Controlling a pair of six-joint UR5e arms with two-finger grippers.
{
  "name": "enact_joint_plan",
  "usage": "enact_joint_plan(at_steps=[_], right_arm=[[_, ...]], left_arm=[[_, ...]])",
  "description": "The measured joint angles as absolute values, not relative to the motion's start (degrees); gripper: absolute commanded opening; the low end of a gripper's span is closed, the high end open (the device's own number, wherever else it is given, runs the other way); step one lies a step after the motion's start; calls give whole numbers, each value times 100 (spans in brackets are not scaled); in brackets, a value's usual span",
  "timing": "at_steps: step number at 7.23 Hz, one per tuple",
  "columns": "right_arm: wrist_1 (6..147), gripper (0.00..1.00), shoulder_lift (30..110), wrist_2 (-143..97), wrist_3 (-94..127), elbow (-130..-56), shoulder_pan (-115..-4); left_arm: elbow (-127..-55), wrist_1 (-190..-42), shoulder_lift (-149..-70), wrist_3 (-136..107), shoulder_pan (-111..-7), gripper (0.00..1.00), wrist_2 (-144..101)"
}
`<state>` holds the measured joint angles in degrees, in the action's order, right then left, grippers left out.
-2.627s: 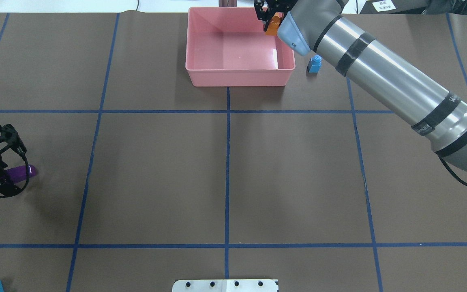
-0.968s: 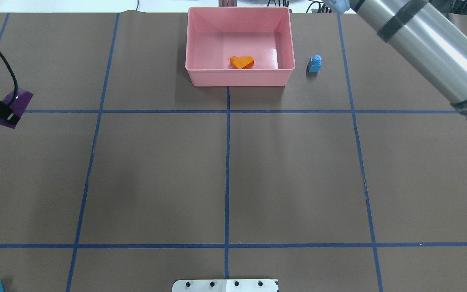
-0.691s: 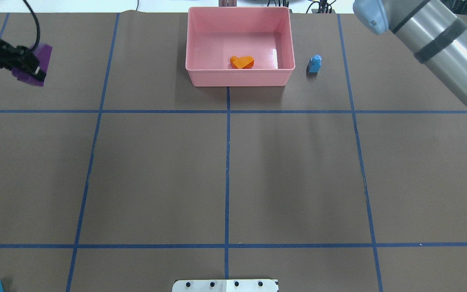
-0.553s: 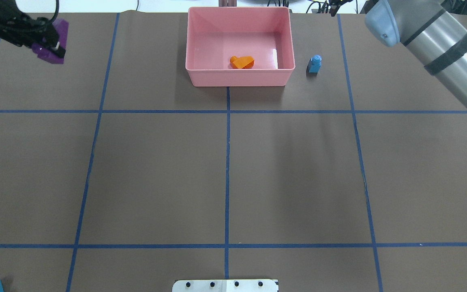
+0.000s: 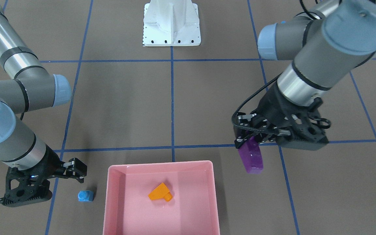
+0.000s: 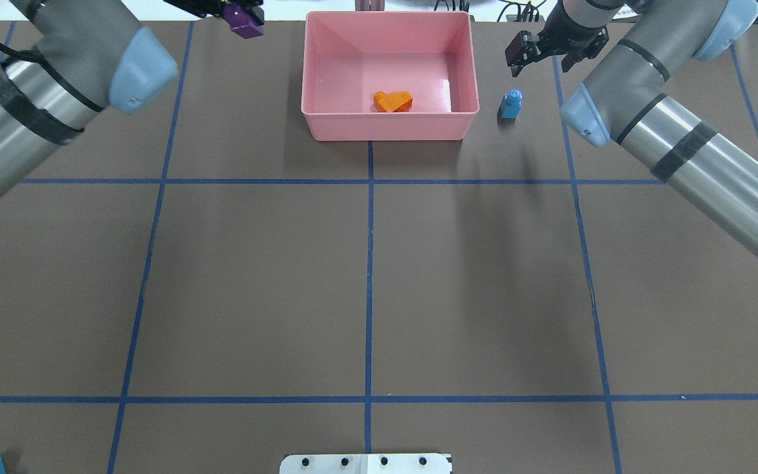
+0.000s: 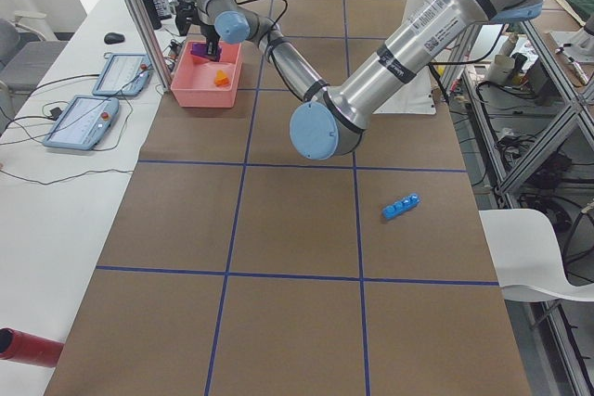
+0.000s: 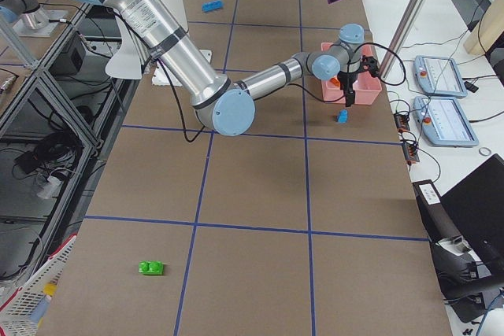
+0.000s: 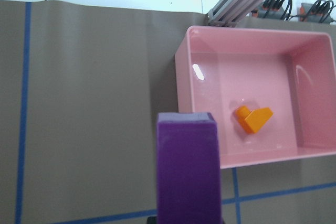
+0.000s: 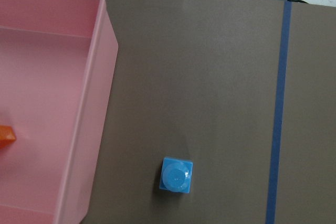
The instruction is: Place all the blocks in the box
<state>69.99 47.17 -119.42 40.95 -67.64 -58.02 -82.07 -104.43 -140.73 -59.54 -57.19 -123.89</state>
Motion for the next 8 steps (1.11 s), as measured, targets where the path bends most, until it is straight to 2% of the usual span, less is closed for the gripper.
enact_joint_plan(at_steps=[2,5,6,7,8], right_arm=[[6267,99,4651,-11683,4214,-6173,-5635],[5298,99,4477,-11419,4242,-5401,-5414],[5143,94,4396,-11347,4256,-5208,-5342],[5083,81,4352,-11308,4265,-5108,-5304],[5063,73,4342,-11293,4269,-5037,-5293]], left_arm=[[-7409,-10772,-14745,-6400,-5135,0,-11463],[-6392,-11425,-15335,-6893,-4665,0,-10669],[-6241,-11483,-15431,-6932,-4613,0,-10611],[-6176,-11506,-15468,-6946,-4577,0,-10589],[-6084,-11562,-15495,-6950,-4545,0,-10527]])
